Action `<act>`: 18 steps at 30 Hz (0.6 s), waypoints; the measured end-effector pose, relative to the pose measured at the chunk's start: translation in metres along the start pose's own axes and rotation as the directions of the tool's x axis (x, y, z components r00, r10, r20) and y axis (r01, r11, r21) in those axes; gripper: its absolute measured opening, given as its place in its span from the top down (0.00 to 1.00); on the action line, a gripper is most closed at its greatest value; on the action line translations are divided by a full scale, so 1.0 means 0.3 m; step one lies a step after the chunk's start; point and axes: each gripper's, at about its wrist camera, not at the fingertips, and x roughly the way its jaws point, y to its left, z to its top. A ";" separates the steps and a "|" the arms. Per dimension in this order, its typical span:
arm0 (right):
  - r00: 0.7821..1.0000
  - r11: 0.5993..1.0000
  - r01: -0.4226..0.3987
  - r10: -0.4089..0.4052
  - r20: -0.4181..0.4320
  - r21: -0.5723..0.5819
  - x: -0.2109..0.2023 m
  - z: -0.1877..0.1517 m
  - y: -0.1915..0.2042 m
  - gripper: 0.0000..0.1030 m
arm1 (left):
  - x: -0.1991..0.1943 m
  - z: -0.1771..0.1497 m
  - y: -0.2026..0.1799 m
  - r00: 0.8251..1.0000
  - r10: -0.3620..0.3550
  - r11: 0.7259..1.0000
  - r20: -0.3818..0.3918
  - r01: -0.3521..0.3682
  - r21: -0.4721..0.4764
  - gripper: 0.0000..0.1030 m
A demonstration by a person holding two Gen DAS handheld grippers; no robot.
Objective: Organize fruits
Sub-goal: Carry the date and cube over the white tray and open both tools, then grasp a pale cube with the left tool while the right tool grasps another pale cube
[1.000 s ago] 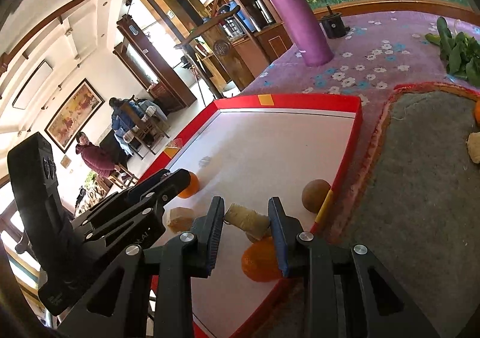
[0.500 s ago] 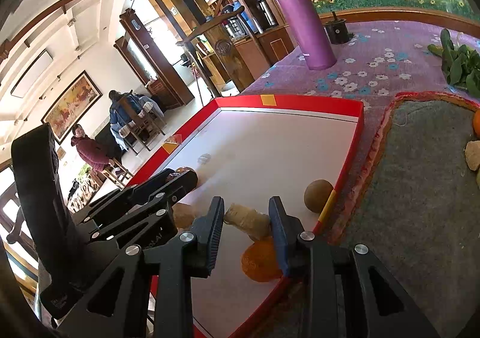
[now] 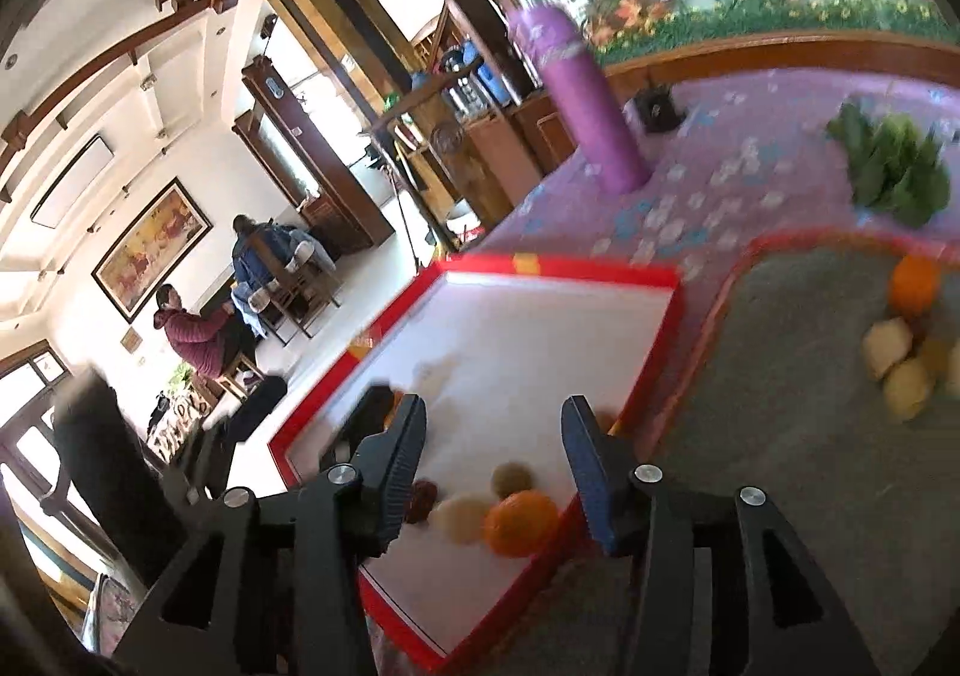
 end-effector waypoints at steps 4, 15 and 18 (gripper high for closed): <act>0.978 0.989 0.136 -0.124 0.168 -0.060 -0.160 0.092 -0.071 0.32 | -0.033 0.029 -0.084 0.997 -0.072 0.997 0.010 0.072 0.037 0.15; 0.816 0.868 0.457 -0.496 0.297 0.194 -0.348 0.077 -0.522 0.23 | -0.058 0.047 -0.376 0.967 -0.237 0.957 -0.098 0.249 0.147 0.15; 0.841 0.870 0.405 -0.475 0.260 0.283 -0.339 0.083 -0.575 0.23 | -0.053 0.024 -0.435 0.956 -0.250 0.952 -0.151 0.271 0.141 0.15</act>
